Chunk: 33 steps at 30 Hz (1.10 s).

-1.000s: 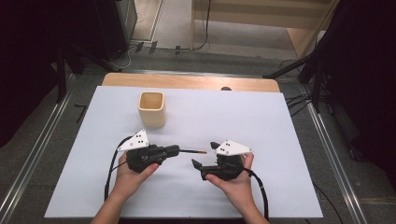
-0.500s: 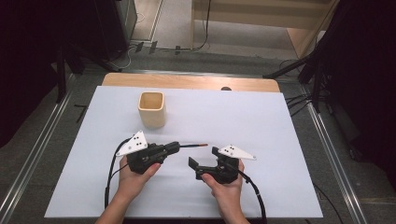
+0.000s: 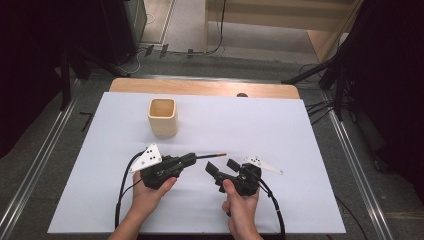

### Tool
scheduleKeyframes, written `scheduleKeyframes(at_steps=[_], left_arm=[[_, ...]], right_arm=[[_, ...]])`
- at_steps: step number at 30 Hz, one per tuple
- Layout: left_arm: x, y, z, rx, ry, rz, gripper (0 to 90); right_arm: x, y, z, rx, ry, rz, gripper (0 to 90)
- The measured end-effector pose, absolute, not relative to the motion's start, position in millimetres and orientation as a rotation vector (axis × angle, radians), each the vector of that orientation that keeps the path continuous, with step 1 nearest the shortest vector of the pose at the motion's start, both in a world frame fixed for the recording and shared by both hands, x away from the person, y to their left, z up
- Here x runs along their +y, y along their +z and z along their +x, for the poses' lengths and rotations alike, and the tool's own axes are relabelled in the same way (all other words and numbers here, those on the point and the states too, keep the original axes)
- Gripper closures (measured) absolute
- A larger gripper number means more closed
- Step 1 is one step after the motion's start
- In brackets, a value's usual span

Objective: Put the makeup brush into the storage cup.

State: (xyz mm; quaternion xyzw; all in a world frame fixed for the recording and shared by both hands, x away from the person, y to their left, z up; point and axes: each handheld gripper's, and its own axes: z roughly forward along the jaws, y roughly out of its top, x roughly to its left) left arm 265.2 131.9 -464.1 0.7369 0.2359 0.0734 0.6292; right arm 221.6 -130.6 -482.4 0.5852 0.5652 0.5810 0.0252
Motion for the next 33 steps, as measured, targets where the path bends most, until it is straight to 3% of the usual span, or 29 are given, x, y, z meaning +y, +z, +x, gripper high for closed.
scheduleKeyframes(at_steps=[23, 33], left_arm=[[118, -471, 257, 0.520, 0.167, 1.675, 86.3], [116, -471, 255, 0.506, 0.165, 1.673, 86.2]], right_arm=[[-139, -494, 231, 1.568, 1.981, 2.114, 17.4], [-141, -497, 235, 1.518, 1.981, 2.170, 28.3]])
